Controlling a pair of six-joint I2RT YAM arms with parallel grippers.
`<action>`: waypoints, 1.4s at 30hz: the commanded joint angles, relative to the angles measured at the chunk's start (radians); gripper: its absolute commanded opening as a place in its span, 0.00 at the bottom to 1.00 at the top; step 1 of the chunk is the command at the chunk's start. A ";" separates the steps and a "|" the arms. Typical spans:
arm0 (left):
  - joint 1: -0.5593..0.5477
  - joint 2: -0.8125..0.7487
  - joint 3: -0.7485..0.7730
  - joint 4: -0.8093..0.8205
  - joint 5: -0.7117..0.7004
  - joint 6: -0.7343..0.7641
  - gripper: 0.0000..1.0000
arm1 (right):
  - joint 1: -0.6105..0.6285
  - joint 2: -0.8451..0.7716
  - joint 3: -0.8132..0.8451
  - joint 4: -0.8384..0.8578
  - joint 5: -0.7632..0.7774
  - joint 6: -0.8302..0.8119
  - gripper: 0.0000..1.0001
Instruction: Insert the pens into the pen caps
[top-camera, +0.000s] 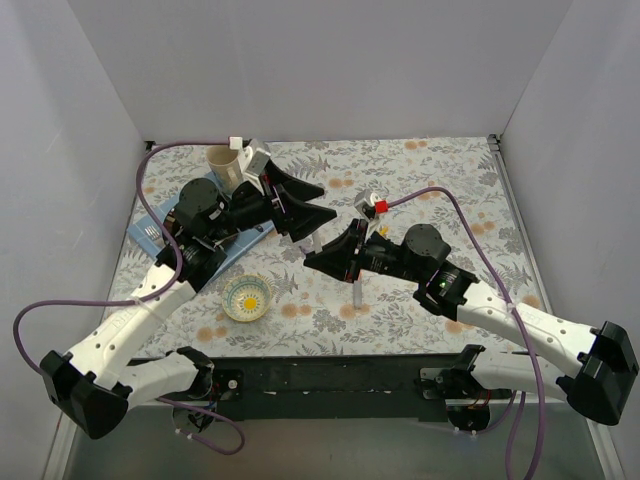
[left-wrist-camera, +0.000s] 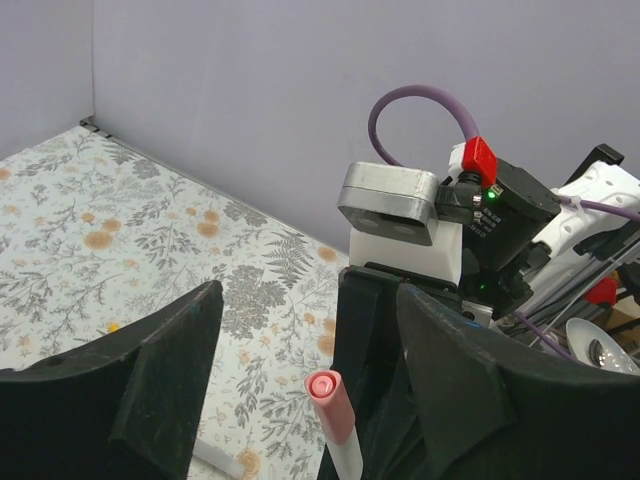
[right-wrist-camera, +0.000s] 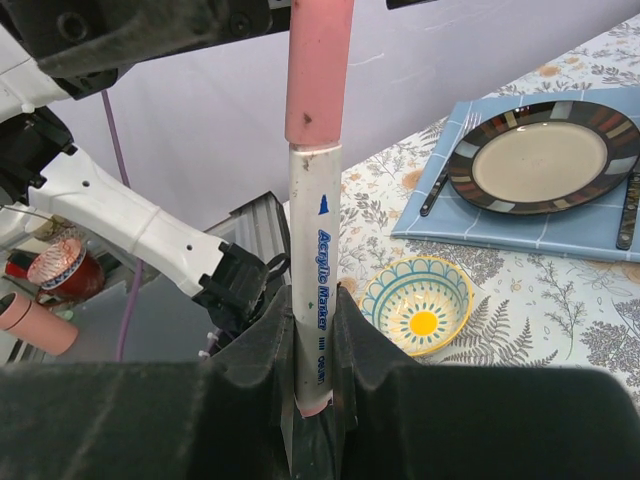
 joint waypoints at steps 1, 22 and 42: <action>-0.004 0.013 0.048 -0.024 0.040 -0.004 0.64 | -0.006 -0.026 0.005 0.018 -0.032 -0.003 0.01; -0.003 0.059 -0.268 0.368 0.220 -0.365 0.00 | -0.141 0.042 0.124 0.139 -0.069 -0.072 0.01; -0.035 0.154 -0.430 0.522 0.180 -0.408 0.00 | -0.266 0.223 0.441 -0.040 -0.114 -0.123 0.01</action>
